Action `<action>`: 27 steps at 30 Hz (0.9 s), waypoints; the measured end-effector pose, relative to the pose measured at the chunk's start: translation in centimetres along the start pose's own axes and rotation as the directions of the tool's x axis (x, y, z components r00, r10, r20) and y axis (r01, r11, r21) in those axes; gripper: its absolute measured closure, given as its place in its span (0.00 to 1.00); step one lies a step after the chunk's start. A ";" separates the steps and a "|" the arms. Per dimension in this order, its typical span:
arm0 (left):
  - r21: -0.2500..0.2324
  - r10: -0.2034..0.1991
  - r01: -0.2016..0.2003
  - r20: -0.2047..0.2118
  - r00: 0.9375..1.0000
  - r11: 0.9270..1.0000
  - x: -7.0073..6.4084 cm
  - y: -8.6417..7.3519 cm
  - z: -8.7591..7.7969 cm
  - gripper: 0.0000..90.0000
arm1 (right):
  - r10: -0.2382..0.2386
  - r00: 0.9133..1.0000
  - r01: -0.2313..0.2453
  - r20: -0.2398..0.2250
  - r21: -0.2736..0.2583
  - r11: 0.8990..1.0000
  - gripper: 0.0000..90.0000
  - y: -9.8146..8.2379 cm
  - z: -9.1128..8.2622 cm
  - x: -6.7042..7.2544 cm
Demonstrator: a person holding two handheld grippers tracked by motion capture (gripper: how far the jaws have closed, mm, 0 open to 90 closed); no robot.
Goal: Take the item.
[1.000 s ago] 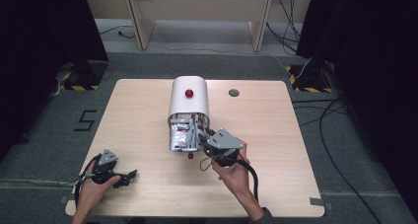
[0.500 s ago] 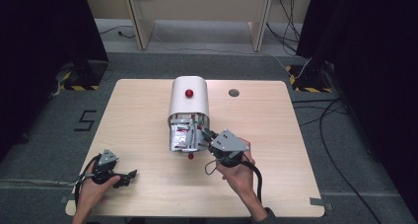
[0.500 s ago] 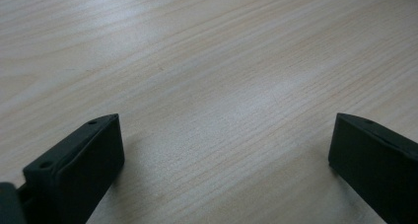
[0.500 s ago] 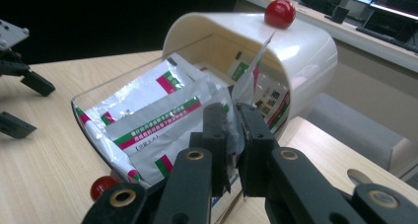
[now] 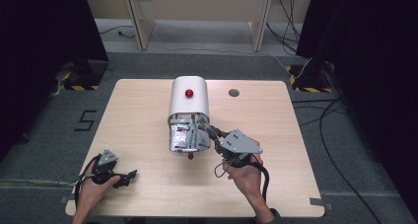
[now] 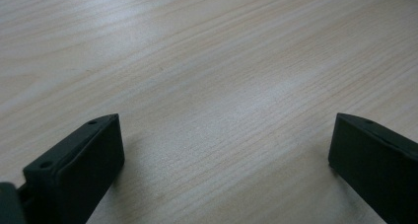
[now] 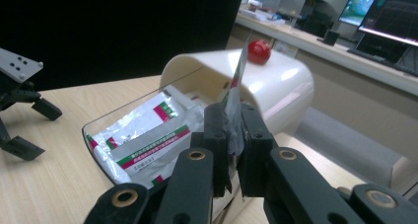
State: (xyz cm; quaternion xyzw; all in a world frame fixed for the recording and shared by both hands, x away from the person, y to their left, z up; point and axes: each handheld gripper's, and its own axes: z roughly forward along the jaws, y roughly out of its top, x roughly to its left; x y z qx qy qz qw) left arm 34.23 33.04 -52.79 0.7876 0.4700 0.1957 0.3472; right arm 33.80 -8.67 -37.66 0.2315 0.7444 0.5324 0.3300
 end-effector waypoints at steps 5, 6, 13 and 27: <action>0.000 0.000 0.000 0.000 1.000 1.000 0.0 0.0 0.0 0.00 | -0.003 1.000 0.003 0.011 -0.024 1.000 0.95 0.4 -1.1 -0.8; 0.000 0.000 0.000 0.000 1.000 1.000 0.0 0.0 0.0 0.00 | 0.001 1.000 -0.001 0.013 -0.028 1.000 0.95 0.4 -1.4 -0.9; 0.001 0.002 -0.002 -0.001 1.000 1.000 0.0 0.0 0.0 0.00 | 0.022 0.999 -0.021 0.028 -0.054 0.998 0.95 0.7 -3.0 -2.0; 0.001 0.002 -0.002 -0.001 1.000 1.000 0.0 0.0 0.0 0.00 | 0.055 0.995 -0.054 0.081 -0.017 0.998 0.95 -1.4 -4.6 -4.4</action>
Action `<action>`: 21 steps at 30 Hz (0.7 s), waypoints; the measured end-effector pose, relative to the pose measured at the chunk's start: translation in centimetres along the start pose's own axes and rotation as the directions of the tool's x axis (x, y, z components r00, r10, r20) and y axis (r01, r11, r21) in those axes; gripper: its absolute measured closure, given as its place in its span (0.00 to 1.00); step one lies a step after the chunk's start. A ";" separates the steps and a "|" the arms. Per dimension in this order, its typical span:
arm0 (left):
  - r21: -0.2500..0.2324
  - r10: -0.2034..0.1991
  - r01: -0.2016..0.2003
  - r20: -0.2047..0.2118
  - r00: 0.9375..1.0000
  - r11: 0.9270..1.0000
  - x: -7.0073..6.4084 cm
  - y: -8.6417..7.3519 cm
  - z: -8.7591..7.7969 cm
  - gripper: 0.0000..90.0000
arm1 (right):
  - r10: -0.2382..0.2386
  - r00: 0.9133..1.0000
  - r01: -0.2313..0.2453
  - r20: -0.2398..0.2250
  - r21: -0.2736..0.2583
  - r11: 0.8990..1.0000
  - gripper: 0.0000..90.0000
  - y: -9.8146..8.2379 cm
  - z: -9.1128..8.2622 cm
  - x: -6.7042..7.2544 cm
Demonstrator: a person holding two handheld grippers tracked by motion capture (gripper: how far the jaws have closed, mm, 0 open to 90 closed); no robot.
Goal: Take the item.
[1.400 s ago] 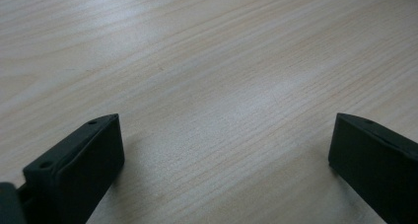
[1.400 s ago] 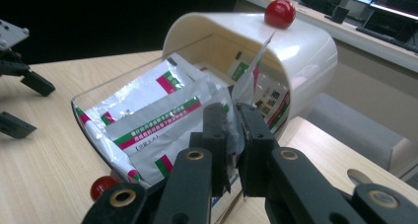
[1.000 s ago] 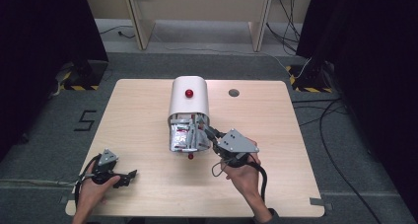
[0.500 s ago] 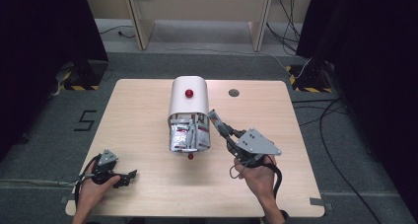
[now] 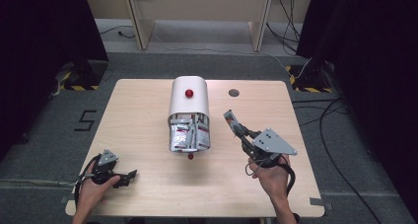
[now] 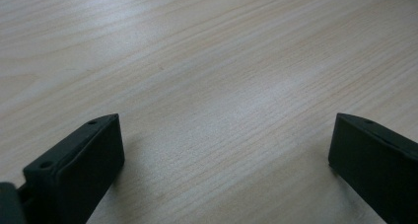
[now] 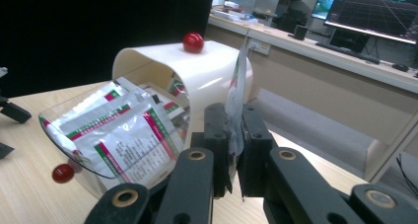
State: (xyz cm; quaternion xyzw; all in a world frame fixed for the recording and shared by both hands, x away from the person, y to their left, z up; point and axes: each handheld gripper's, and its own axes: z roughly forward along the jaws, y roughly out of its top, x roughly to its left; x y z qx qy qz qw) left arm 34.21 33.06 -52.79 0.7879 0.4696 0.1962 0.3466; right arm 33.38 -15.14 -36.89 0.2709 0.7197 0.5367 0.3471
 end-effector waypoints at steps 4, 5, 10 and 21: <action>0.000 0.000 0.000 0.000 1.000 1.000 0.0 0.0 0.0 0.00 | -0.001 1.000 0.001 0.014 0.005 1.000 0.95 -0.2 -0.4 -0.3; 0.000 0.000 0.000 0.000 1.000 1.000 0.0 0.0 0.0 0.00 | -0.001 1.000 0.001 0.019 0.007 1.000 0.95 -0.4 -0.5 -0.4; -0.001 -0.001 0.001 0.000 1.000 1.000 0.0 0.0 0.0 0.00 | 0.009 0.999 -0.009 0.033 0.020 1.000 0.95 -1.0 -0.6 -0.9; -0.002 -0.002 0.002 0.001 1.000 1.000 0.0 0.0 0.0 0.00 | 0.035 0.997 -0.038 0.067 0.052 0.998 0.95 -2.4 -1.0 -2.1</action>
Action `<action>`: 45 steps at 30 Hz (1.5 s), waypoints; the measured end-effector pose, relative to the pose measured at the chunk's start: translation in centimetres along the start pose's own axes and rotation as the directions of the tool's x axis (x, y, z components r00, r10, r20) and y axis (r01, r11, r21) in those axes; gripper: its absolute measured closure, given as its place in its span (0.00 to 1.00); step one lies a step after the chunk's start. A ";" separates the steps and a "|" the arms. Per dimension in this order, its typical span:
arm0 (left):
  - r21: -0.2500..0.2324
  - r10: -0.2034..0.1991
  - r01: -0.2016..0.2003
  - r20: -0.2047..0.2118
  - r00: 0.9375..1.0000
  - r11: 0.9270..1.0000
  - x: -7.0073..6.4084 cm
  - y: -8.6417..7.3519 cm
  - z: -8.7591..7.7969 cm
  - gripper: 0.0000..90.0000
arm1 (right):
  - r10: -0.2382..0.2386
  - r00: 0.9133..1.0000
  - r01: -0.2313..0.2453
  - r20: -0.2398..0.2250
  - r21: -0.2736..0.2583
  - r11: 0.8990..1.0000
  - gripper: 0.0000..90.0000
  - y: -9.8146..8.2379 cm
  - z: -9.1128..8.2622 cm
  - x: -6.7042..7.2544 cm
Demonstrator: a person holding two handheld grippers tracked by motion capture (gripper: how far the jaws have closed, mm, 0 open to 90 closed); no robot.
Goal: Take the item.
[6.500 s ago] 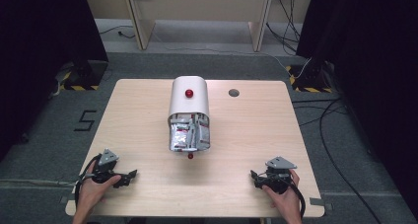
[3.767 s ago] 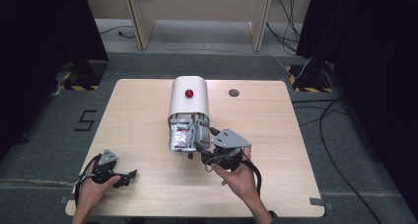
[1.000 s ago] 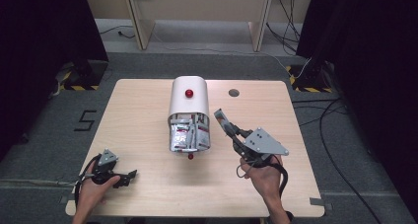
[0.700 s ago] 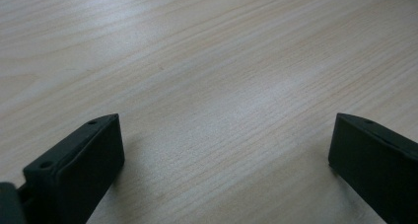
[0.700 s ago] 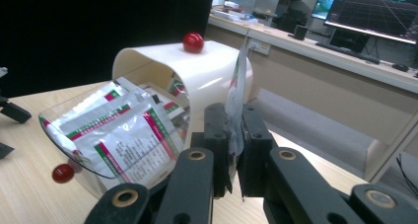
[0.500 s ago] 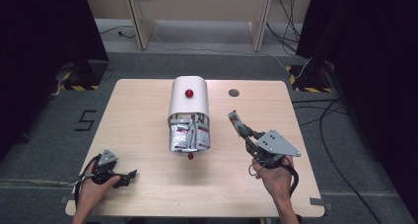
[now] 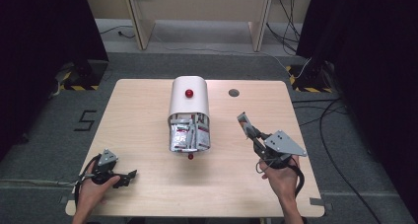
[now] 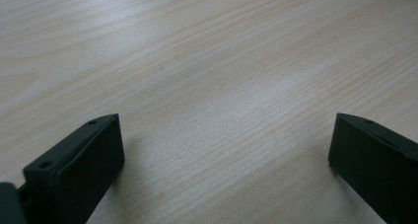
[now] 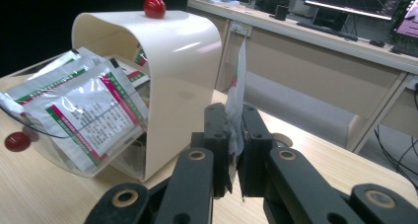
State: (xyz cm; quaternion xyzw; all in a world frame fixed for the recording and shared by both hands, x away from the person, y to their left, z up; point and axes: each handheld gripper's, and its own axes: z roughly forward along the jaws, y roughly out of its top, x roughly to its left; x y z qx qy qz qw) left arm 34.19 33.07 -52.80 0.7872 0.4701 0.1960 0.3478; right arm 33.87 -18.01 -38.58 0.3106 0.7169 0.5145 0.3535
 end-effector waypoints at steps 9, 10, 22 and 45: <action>0.000 -0.001 0.001 0.000 1.000 1.000 0.0 0.0 0.0 0.00 | 0.011 1.000 -0.011 0.025 0.011 1.000 0.95 -0.6 0.0 -0.5; 0.000 -0.001 0.001 0.000 1.000 1.000 0.0 0.0 0.0 0.00 | 0.009 1.000 -0.010 0.028 0.014 1.000 0.95 -0.7 0.0 -0.6; -0.001 -0.002 0.002 0.001 1.000 1.000 0.0 0.0 0.0 0.00 | 0.032 0.998 -0.034 0.053 0.048 0.998 0.95 -2.0 0.4 -1.6; 0.000 -0.001 0.001 0.001 1.000 1.000 0.0 0.0 -0.1 0.00 | 0.053 0.997 -0.062 0.052 0.184 0.981 0.95 -5.3 2.9 -2.5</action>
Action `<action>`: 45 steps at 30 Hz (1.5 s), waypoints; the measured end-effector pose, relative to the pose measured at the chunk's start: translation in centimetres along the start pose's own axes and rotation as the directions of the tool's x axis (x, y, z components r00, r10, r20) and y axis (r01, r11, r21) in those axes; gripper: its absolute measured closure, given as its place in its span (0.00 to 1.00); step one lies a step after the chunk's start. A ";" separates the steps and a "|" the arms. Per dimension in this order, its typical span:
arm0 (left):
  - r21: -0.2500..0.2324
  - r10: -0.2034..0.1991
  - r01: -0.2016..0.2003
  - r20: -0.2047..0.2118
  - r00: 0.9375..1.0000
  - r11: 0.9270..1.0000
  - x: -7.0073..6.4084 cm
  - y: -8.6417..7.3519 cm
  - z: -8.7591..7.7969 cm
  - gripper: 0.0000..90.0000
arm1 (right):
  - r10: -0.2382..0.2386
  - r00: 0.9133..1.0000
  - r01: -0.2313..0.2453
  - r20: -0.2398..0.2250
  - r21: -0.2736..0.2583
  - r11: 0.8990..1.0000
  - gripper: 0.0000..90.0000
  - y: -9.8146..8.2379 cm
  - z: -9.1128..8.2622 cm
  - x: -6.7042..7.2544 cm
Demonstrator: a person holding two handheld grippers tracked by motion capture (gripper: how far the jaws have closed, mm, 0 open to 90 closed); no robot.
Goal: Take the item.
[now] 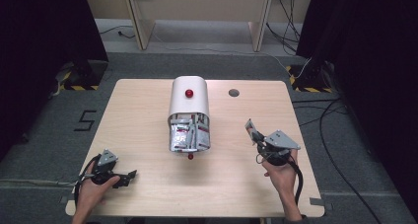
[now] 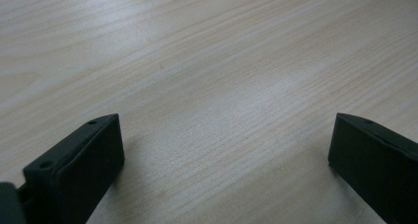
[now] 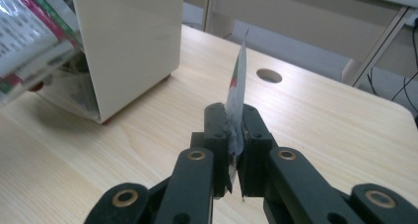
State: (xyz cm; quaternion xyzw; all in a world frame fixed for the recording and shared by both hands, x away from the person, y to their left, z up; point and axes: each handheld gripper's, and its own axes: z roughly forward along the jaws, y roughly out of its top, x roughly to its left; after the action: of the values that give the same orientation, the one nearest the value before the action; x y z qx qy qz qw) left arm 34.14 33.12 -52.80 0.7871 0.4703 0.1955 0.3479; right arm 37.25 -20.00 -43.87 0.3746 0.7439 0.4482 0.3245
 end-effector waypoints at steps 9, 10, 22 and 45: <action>0.000 0.000 0.000 0.000 1.000 1.000 0.0 0.0 0.0 0.00 | -0.006 1.000 0.006 -0.009 0.073 0.997 0.95 -1.4 1.6 0.0; -0.001 0.000 0.000 0.000 1.000 1.000 0.0 0.0 0.0 0.00 | -0.009 1.000 0.010 -0.011 0.085 0.996 0.95 -1.7 1.9 0.1; -0.001 0.000 0.000 0.000 1.000 1.000 0.0 0.0 0.0 0.00 | 0.001 1.000 0.000 -0.007 0.112 0.994 0.95 -2.5 2.6 -0.1; -0.002 0.000 0.000 0.001 1.000 1.000 0.0 0.0 0.0 0.00 | 0.059 0.998 -0.056 -0.012 0.171 0.984 0.90 -4.4 4.1 -1.1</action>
State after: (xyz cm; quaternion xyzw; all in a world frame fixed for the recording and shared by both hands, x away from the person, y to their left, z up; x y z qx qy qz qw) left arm 34.13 33.13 -52.81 0.7868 0.4701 0.1955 0.3489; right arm 39.97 -20.61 -49.25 0.4185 0.7712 0.3954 0.2717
